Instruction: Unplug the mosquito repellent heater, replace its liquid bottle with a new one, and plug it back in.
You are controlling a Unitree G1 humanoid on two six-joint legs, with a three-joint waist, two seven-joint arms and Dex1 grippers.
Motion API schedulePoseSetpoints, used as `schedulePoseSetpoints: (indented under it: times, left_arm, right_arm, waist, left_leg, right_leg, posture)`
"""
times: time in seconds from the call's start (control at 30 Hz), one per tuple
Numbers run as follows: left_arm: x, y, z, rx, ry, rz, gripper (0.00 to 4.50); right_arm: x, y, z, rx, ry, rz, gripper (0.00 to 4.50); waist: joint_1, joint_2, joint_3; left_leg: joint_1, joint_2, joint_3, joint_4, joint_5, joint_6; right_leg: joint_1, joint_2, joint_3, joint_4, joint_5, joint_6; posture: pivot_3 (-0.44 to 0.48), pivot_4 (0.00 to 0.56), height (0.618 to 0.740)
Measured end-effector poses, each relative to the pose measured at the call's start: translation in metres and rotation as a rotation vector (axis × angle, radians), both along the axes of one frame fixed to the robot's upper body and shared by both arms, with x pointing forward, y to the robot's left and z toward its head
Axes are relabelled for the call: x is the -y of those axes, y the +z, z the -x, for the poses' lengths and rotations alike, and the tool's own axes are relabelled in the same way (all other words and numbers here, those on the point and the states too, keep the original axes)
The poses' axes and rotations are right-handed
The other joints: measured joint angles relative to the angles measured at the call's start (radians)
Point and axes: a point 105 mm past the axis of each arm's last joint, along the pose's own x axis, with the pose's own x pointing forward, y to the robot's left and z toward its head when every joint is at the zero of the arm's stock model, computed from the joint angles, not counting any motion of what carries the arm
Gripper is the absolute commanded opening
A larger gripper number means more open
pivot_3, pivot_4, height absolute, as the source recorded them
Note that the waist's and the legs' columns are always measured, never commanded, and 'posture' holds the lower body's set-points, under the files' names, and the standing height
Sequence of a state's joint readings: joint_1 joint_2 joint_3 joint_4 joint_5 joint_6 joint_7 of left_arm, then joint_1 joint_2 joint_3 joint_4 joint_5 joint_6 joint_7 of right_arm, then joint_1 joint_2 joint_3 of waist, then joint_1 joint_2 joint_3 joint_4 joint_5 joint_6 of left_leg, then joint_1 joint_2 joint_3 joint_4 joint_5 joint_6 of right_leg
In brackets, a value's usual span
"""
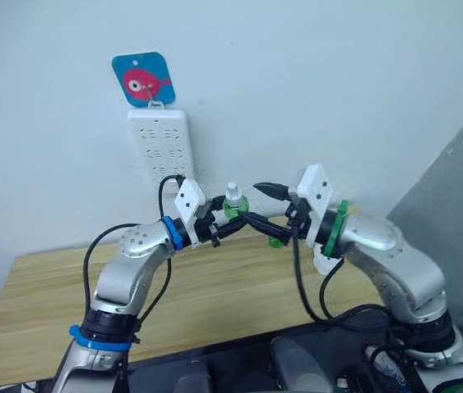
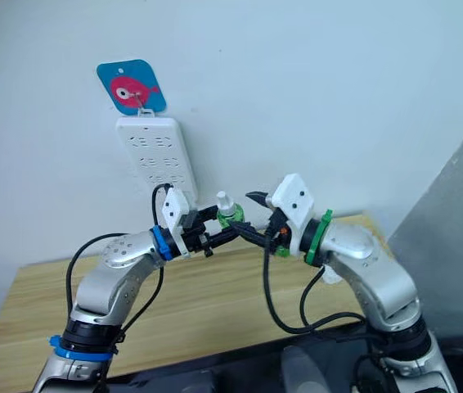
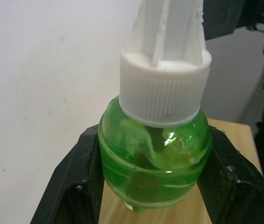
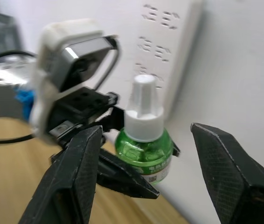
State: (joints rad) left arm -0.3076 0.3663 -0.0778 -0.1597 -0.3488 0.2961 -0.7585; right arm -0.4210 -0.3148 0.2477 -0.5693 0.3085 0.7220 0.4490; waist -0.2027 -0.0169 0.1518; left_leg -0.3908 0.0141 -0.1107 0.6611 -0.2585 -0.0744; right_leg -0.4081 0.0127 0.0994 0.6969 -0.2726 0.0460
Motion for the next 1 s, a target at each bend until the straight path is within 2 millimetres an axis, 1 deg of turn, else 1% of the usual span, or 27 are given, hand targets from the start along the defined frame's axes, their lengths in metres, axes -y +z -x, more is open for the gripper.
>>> schedulePoseSetpoints:
  times: [0.1, 0.23, 0.33, 0.43, 0.5, 0.57, 0.73, 0.83, 0.9, 1.0]
  left_arm:
    - [0.001, -0.002, 0.000, 0.002, 0.026, 0.003, 2.27]
    - [0.000, -0.003, 0.002, 0.012, 0.033, -0.001, 2.27]
    - [-0.001, -0.003, 0.002, 0.015, 0.034, -0.007, 2.27]
    - [-0.002, -0.004, 0.001, 0.016, 0.038, -0.018, 2.27]
    - [-0.003, -0.002, 0.000, 0.021, 0.040, -0.018, 2.27]
    - [-0.004, -0.001, 0.000, 0.026, 0.042, -0.023, 2.27]
    - [-0.005, -0.001, 0.001, 0.023, 0.033, -0.034, 2.27]
    - [-0.004, -0.002, 0.005, 0.009, 0.005, -0.037, 2.27]
    - [-0.003, -0.004, 0.012, -0.020, -0.048, -0.041, 2.27]
    - [-0.001, -0.003, 0.028, -0.060, -0.185, -0.065, 2.27]
  right_arm:
    - [-0.009, 0.001, -0.004, 0.007, -0.054, -0.031, 3.15]
    - [-0.020, 0.002, -0.009, 0.006, -0.071, -0.044, 3.15]
    - [-0.024, -0.005, -0.013, -0.007, -0.081, -0.023, 3.15]
    - [-0.027, -0.009, -0.016, -0.018, -0.085, -0.010, 2.54]
    - [-0.030, -0.009, -0.015, -0.017, -0.072, -0.009, 1.91]
    - [-0.034, -0.008, -0.014, -0.016, -0.053, -0.009, 1.16]
    - [-0.033, -0.009, -0.013, -0.015, -0.019, -0.002, 1.12]
    - [-0.030, -0.010, -0.011, -0.024, 0.067, 0.017, 1.12]
    - [-0.025, -0.010, -0.008, -0.043, 0.179, 0.052, 1.12]
    - [-0.017, -0.008, 0.000, -0.066, 0.414, 0.149, 1.12]
  waist:
    - [-0.004, 0.000, 0.000]
    - [-0.007, 0.000, 0.000]
    - [-0.008, 0.000, 0.000]
    - [-0.010, 0.000, 0.000]
    - [-0.011, 0.000, 0.000]
    - [-0.012, 0.000, 0.000]
    - [-0.011, 0.000, 0.000]
    - [-0.011, 0.000, 0.000]
    - [-0.013, 0.000, 0.000]
    - [-0.018, 0.001, 0.001]
  left_leg:
    - [0.000, 0.000, 0.000, 0.000, 0.000, 0.000]
    - [0.000, -0.001, 0.000, 0.000, 0.000, 0.000]
    - [0.000, -0.001, -0.001, 0.000, 0.000, 0.000]
    - [0.000, -0.001, -0.001, -0.001, 0.000, 0.000]
    - [0.000, 0.000, -0.001, -0.001, 0.000, 0.000]
    - [0.000, 0.000, -0.001, -0.001, 0.000, 0.000]
    - [-0.001, -0.001, -0.001, -0.001, 0.000, 0.000]
    - [-0.001, -0.001, -0.001, -0.001, 0.000, 0.000]
    - [-0.001, -0.001, -0.001, -0.001, 0.000, 0.000]
    - [0.000, 0.000, -0.001, -0.001, 0.000, 0.001]
  right_leg:
    - [0.000, 0.000, 0.000, 0.000, 0.000, 0.000]
    - [0.000, 0.000, -0.001, -0.001, 0.000, 0.000]
    - [0.000, 0.000, -0.001, -0.001, 0.000, 0.000]
    - [0.000, 0.000, -0.001, -0.001, 0.000, 0.000]
    - [0.000, 0.000, -0.001, -0.001, 0.000, 0.000]
    - [0.000, 0.000, -0.001, -0.001, 0.000, 0.000]
    - [0.000, 0.000, -0.001, -0.002, 0.000, 0.000]
    - [0.000, 0.000, -0.001, -0.002, 0.000, 0.000]
    - [0.001, 0.000, -0.001, -0.002, 0.000, 0.000]
    - [0.001, 0.000, -0.002, -0.003, -0.001, 0.001]
  posture:
    - [-0.248, 0.112, 0.734]
    - [-0.242, 0.111, 0.734]
    - [-0.242, 0.111, 0.734]
    - [-0.228, 0.110, 0.734]
    - [-0.228, 0.110, 0.734]
    - [-0.225, 0.109, 0.734]
    - [-0.229, 0.106, 0.734]
    - [-0.237, 0.110, 0.734]
    - [-0.237, 0.113, 0.734]
    - [-0.234, 0.112, 0.734]
